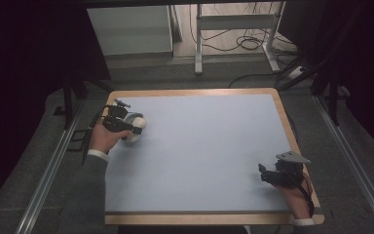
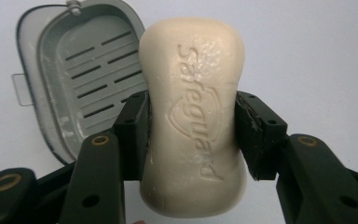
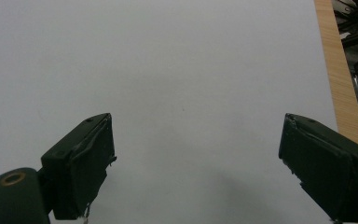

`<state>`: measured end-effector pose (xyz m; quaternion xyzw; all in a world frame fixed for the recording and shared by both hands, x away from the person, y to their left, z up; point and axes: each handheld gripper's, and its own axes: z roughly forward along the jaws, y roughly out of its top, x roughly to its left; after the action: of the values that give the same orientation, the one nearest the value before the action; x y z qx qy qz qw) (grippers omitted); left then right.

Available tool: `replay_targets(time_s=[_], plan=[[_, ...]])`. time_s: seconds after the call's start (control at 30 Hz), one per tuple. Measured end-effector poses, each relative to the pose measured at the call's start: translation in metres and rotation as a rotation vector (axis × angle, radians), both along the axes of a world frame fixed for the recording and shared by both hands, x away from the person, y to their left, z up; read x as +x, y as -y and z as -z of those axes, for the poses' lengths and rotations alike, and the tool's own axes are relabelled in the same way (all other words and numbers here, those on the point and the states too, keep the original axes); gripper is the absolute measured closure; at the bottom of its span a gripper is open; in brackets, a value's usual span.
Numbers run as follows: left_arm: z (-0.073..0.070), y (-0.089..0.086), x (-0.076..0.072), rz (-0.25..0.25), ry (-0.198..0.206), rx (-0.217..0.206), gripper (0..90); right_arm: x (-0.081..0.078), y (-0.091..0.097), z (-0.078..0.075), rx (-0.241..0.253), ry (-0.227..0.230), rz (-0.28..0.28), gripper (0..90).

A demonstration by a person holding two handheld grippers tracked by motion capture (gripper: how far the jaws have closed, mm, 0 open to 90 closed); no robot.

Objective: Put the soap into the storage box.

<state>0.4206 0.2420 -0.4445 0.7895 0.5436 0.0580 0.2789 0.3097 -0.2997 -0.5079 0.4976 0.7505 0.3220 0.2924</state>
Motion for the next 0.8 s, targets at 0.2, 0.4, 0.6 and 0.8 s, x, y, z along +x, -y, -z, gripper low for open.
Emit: replay_targets(time_s=[0.2, 0.4, 0.6, 0.8], plan=[[0.003, -0.007, 0.007, -0.022, -0.001, -0.005, 49.2, 0.000, 0.000, 0.000, -0.001, -0.002, -0.002, 10.4], [0.007, -0.011, 0.014, -0.045, -0.006, -0.003, 49.2, 0.001, 0.000, 0.001, 0.001, -0.004, 0.000, 10.4], [0.015, -0.015, 0.022, -0.082, -0.018, -0.001, 49.2, 0.001, 0.000, 0.001, -0.001, -0.005, 0.000, 10.4], [0.020, -0.015, 0.027, -0.089, -0.019, 0.030, 49.2, 0.001, 0.000, 0.002, 0.001, -0.009, -0.004, 10.4]])
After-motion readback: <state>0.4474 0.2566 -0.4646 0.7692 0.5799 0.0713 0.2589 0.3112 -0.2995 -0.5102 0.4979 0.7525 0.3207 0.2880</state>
